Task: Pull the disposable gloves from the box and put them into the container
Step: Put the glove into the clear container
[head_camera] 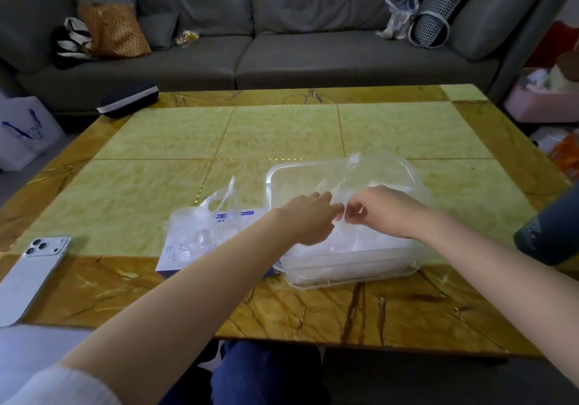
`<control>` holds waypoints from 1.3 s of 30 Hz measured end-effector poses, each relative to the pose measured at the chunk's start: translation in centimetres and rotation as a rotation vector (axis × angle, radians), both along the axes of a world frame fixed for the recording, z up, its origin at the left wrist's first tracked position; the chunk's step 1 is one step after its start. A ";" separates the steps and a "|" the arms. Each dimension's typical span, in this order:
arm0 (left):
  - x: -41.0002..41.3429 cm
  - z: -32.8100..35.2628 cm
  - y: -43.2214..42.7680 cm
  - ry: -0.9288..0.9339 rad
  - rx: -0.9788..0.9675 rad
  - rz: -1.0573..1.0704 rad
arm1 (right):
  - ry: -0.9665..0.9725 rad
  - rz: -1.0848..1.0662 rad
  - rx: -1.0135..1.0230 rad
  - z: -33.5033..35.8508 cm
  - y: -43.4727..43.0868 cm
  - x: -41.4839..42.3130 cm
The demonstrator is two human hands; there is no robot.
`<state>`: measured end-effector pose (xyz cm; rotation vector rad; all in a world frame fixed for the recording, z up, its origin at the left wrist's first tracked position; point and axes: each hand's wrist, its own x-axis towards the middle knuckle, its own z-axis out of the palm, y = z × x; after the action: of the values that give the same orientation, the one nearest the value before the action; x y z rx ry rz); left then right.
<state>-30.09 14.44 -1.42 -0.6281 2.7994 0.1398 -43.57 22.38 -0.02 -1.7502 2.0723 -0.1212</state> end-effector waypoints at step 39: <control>1.0 -0.7 -1.0 -0.211 -0.010 0.096 | 0.313 0.113 0.213 0.3 -1.2 0.3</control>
<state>-29.10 13.46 -2.16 -0.7345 2.5699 0.0733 -43.27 21.14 0.30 -1.8392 2.0951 0.4163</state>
